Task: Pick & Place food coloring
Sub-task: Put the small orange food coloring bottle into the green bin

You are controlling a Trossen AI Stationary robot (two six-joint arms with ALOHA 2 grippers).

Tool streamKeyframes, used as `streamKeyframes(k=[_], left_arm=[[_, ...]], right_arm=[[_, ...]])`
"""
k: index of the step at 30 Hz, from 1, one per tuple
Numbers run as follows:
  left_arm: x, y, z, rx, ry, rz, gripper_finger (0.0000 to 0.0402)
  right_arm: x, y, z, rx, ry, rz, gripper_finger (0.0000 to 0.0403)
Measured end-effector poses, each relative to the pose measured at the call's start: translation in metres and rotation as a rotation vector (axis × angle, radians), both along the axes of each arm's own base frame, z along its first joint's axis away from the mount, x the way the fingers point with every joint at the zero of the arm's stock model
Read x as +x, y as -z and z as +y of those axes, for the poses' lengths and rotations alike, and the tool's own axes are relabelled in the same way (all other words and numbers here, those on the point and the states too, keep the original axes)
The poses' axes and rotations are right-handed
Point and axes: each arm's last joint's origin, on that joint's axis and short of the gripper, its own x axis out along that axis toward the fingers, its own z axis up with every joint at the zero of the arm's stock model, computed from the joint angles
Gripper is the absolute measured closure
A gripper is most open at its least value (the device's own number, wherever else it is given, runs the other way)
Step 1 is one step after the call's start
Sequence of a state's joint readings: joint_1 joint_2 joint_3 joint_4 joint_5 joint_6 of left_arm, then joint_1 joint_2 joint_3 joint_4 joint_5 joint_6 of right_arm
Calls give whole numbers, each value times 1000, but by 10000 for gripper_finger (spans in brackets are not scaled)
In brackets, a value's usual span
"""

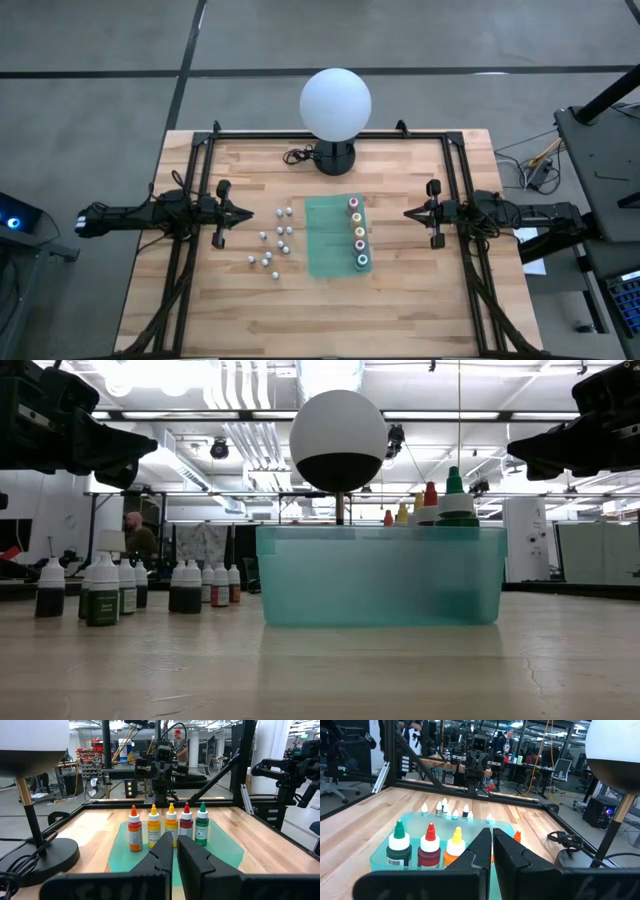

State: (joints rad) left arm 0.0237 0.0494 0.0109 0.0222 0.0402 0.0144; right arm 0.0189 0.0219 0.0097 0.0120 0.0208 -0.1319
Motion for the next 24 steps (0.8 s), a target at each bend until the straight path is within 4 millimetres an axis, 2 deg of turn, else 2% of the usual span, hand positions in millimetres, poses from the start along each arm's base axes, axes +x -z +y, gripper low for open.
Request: streamKeyframes(k=[17, 24], left_arm=[[0, 0, 0, 0, 0, 0, 401], [0, -2, 1, 116, -47, -16, 401]], right_arm=[[0, 0, 0, 0, 0, 0, 394], [0, 0, 0, -2, -1, 0, 394]])
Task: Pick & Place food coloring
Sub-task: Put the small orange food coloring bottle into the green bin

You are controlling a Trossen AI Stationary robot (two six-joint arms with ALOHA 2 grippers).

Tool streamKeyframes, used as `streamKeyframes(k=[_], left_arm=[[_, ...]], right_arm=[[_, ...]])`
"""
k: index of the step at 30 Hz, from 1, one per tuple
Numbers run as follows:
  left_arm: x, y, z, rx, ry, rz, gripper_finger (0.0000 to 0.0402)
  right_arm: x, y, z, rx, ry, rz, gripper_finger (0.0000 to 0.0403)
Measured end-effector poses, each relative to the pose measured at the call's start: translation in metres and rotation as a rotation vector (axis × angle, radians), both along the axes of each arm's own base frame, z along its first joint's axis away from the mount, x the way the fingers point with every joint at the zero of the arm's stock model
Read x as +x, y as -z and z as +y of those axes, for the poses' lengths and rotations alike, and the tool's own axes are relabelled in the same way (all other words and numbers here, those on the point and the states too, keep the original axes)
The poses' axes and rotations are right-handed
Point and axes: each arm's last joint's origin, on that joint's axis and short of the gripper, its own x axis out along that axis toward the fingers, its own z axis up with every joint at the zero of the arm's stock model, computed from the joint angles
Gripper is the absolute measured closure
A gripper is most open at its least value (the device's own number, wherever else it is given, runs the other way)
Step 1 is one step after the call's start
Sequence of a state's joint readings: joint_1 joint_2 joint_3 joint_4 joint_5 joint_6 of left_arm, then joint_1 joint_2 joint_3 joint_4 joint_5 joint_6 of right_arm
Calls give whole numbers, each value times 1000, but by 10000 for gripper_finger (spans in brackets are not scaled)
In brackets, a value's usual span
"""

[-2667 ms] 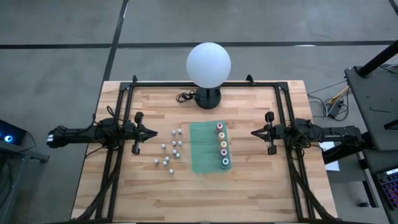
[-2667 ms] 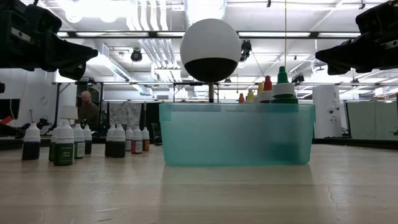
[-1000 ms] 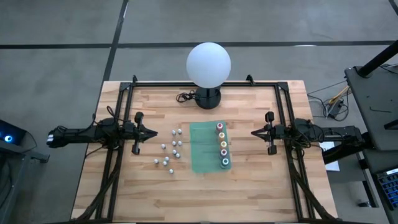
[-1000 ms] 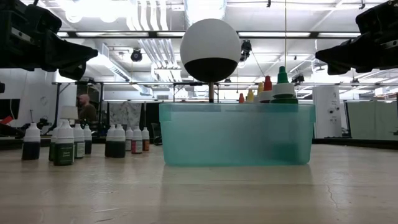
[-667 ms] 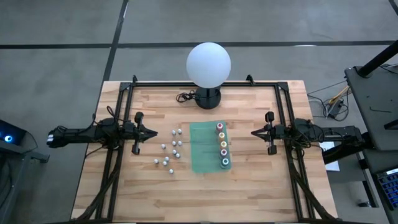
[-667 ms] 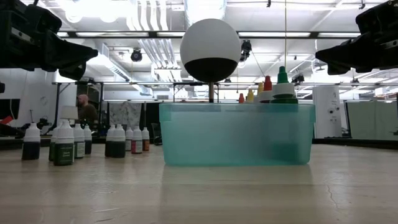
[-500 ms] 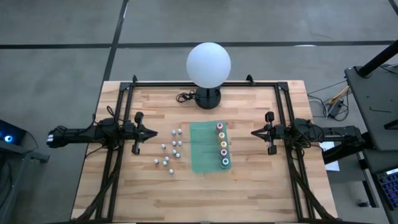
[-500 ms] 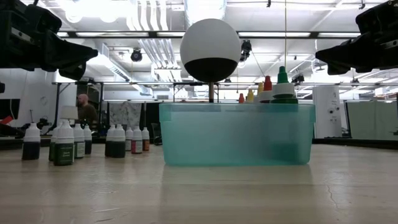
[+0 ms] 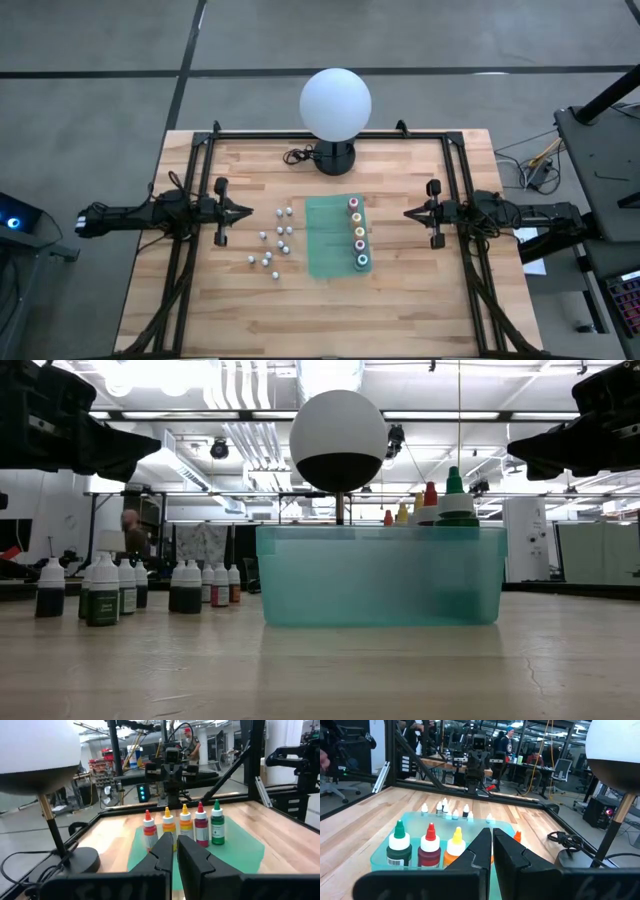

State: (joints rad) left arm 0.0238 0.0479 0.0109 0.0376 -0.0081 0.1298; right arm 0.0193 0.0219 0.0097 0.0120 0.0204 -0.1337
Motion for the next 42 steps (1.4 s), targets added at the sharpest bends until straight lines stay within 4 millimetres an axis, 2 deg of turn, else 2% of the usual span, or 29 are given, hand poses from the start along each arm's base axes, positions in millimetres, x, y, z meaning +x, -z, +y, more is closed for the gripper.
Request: streamKeyframes(k=[11, 20, 26, 35, 42], left_arm=[[0, 2, 0, -84, -1, 14, 401], [0, 1, 0, -389, -3, 3, 401], [0, 1, 0, -487, -4, -2, 401], [0, 1, 0, -452, -10, -3, 401], [0, 1, 0, -197, -11, 7, 401]], right_arm=[[0, 0, 0, 1, 0, 0, 394], [0, 0, 0, 1, 0, 0, 394], [0, 0, 0, 1, 0, 0, 394], [0, 0, 0, 2, 0, 0, 394], [0, 0, 0, 0, 0, 0, 394]])
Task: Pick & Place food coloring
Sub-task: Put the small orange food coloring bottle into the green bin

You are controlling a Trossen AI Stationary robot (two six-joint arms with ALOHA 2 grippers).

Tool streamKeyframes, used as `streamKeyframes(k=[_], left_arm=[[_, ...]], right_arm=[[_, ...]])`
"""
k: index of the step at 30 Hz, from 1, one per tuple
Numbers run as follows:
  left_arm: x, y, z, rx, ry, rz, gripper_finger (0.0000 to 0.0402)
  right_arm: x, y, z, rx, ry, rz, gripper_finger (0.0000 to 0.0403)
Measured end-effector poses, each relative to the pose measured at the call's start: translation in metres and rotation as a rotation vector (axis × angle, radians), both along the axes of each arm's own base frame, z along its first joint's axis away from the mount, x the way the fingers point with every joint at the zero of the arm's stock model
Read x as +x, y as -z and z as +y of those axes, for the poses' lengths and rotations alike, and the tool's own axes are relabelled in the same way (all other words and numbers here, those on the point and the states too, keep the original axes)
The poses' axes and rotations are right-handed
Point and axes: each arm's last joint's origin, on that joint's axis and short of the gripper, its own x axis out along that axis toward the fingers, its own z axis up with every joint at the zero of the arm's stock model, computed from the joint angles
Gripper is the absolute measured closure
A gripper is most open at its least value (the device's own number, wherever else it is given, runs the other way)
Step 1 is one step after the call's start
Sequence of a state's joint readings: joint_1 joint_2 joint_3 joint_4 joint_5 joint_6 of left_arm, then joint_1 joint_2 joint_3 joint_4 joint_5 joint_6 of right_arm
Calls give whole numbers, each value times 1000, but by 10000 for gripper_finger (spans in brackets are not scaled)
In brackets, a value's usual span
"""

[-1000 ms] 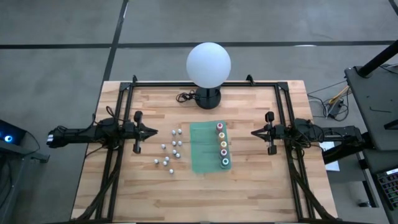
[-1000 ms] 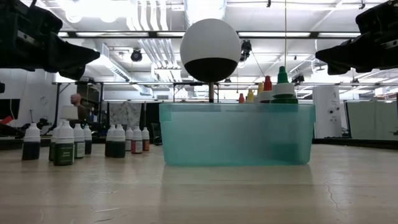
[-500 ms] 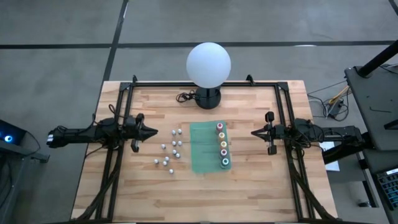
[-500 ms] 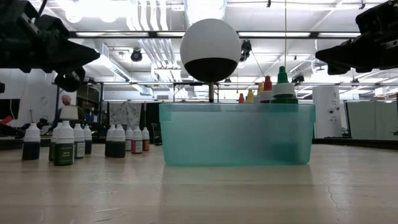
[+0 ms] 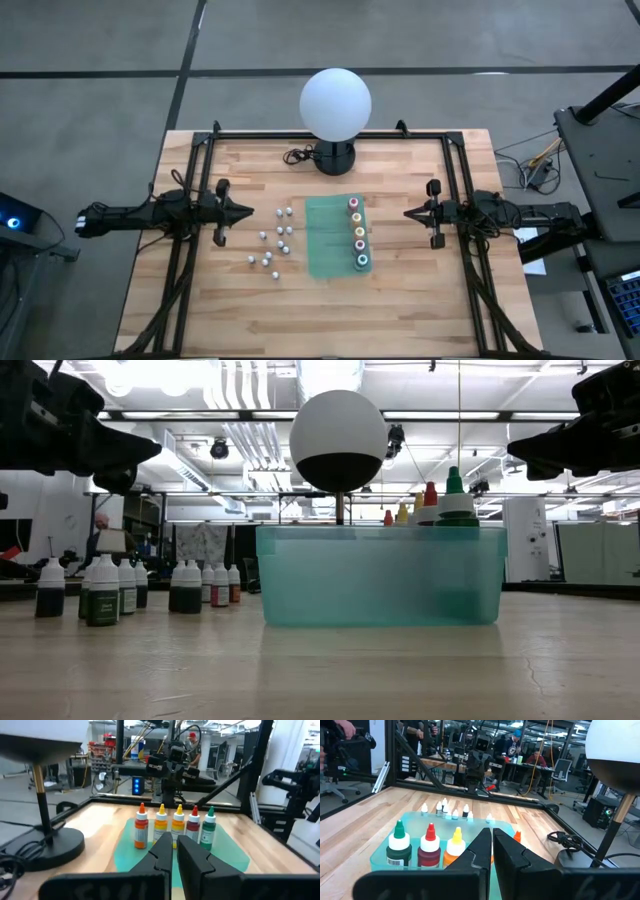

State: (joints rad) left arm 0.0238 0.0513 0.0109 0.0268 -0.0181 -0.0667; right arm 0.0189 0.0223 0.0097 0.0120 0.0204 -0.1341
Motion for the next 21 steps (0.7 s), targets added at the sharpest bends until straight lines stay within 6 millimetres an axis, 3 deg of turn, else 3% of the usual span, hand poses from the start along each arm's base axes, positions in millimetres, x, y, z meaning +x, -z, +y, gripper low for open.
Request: streamKeyframes(k=[13, 21], left_arm=[[2, -13, 0, -39, -5, -96, 401], [10, -44, 0, -38, -5, -64, 401]], right_arm=[[0, 0, 0, 0, 0, 0, 394], [0, 0, 0, 0, 0, 0, 394]])
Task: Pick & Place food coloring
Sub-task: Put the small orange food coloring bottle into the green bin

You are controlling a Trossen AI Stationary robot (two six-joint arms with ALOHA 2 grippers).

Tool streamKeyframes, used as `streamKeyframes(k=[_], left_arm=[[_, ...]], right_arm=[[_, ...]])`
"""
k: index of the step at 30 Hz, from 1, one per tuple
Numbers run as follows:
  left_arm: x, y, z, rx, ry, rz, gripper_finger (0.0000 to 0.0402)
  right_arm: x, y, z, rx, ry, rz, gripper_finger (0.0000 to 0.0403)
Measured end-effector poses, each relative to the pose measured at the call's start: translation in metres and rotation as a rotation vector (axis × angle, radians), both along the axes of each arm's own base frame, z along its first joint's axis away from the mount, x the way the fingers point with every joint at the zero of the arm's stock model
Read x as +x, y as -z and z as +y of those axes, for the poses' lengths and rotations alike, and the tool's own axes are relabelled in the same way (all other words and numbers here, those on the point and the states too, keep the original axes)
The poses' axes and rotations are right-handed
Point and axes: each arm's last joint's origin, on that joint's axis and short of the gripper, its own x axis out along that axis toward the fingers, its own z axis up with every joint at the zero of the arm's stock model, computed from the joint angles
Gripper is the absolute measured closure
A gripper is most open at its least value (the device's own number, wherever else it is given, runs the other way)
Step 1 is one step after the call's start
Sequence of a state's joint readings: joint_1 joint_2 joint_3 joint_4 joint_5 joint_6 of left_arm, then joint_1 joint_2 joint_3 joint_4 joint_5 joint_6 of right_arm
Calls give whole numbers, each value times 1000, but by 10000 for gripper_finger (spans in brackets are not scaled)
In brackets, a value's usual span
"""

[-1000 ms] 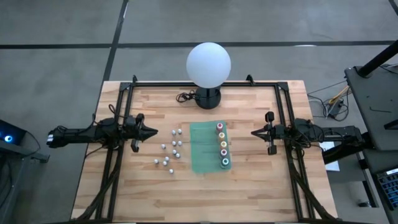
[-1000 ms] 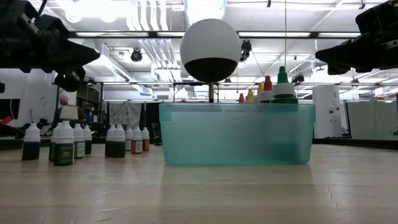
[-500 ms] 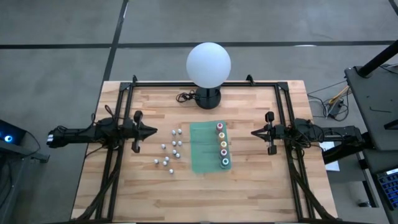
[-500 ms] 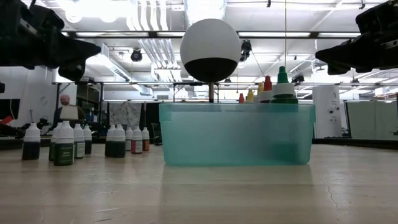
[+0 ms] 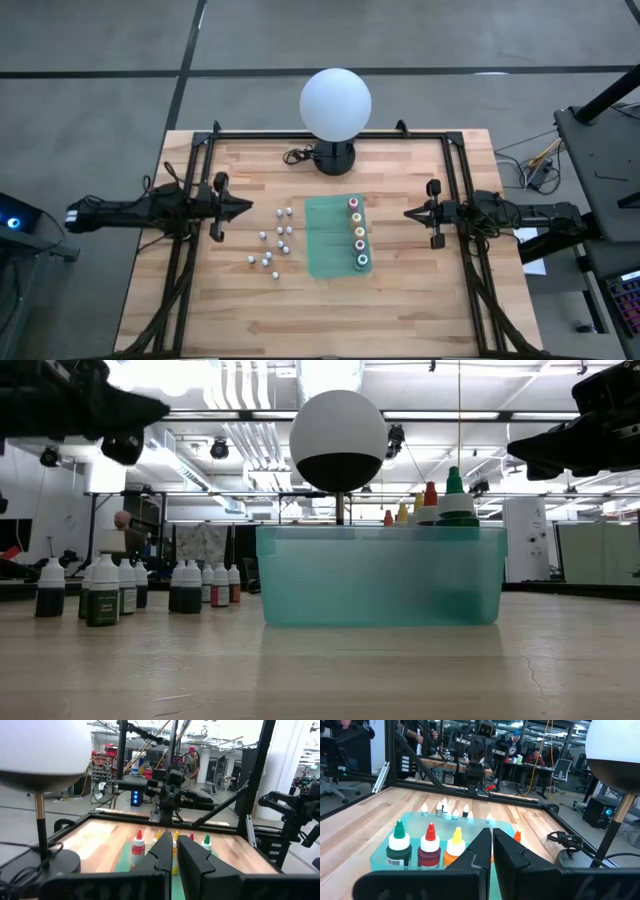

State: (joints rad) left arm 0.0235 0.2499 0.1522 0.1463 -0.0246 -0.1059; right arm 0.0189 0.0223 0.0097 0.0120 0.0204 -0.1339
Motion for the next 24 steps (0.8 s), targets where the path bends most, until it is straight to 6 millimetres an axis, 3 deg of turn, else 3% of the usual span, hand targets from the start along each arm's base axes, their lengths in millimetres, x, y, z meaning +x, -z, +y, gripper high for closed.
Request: streamKeyframes(k=[9, 24], left_arm=[[19, -58, 0, 1, 0, 10, 401], [69, -149, 2, 69, 9, 252, 401]], right_arm=[[0, 0, 0, 0, 0, 0, 394], [0, 0, 0, 2, 0, 0, 394]])
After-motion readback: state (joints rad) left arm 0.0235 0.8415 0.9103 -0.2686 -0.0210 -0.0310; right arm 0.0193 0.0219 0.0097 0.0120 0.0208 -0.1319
